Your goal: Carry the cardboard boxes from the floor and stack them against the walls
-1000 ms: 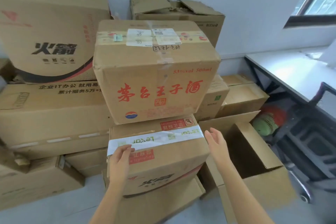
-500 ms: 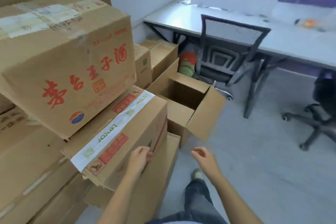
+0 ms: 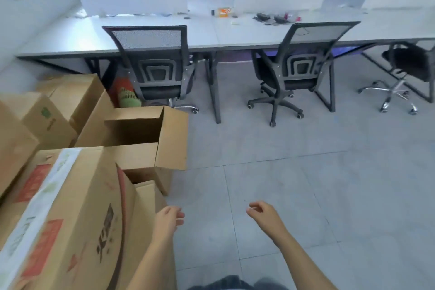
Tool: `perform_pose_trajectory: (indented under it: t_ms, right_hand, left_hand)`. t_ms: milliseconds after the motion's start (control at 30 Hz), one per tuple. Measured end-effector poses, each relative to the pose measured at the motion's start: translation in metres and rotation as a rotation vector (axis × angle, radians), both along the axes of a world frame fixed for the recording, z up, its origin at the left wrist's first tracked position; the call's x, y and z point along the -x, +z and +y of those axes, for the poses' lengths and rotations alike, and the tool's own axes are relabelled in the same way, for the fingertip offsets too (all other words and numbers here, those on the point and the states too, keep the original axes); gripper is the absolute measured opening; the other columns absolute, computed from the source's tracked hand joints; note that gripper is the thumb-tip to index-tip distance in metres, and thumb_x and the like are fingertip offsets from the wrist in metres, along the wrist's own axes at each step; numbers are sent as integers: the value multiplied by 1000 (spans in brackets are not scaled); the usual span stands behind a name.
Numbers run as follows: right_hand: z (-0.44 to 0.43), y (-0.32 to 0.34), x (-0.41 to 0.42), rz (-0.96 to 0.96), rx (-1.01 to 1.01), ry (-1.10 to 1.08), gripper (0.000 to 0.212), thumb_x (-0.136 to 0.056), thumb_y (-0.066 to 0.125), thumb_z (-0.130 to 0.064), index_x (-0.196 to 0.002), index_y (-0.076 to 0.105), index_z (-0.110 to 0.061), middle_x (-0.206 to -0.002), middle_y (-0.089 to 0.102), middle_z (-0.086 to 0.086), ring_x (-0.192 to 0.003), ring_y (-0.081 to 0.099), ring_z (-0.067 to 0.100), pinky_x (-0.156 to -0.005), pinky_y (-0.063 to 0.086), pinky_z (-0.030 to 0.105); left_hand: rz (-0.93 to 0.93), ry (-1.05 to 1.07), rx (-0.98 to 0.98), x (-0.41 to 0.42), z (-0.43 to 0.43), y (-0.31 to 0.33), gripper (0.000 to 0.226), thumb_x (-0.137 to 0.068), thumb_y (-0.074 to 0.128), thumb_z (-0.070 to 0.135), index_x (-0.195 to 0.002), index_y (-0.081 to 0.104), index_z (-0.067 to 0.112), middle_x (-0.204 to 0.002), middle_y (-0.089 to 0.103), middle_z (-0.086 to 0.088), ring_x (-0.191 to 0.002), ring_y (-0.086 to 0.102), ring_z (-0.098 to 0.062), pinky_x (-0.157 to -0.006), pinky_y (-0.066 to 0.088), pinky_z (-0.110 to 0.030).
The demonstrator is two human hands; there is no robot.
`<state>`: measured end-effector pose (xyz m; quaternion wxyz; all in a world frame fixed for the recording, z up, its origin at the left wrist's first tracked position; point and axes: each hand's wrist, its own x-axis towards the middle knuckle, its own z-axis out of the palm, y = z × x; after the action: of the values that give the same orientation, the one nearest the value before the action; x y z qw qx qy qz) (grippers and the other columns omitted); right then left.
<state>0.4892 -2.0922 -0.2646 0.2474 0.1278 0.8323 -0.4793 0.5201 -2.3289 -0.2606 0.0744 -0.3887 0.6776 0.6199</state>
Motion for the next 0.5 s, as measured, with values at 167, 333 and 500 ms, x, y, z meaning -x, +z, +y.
perform_pose_trajectory:
  t_ms: [167, 333, 500]
  right_hand:
    - [105, 5, -16, 2, 17, -205, 22, -89, 58, -23, -110, 57, -16, -103, 57, 1, -95, 53, 13, -81, 38, 20]
    - [241, 5, -40, 43, 29, -561, 11, -88, 59, -19, -98, 57, -17, -102, 60, 3, -96, 57, 18, -86, 42, 27]
    - [336, -8, -84, -5, 26, -816, 8, -87, 57, -20, -96, 57, -20, -99, 60, -1, -92, 56, 17, -80, 41, 26]
  left_hand:
    - [-36, -179, -29, 30, 103, -4, 17, -92, 47, 4, -79, 56, 5, -75, 59, -11, -64, 51, -22, -59, 35, -29]
    - [16, -490, -70, 56, 253, -4, 15, -91, 52, 9, -78, 60, 7, -77, 62, -10, -66, 54, -21, -61, 38, -29]
    - [-15, -768, -55, 58, 368, -12, 14, -91, 53, 9, -79, 61, 5, -77, 63, -10, -67, 55, -21, -62, 40, -28]
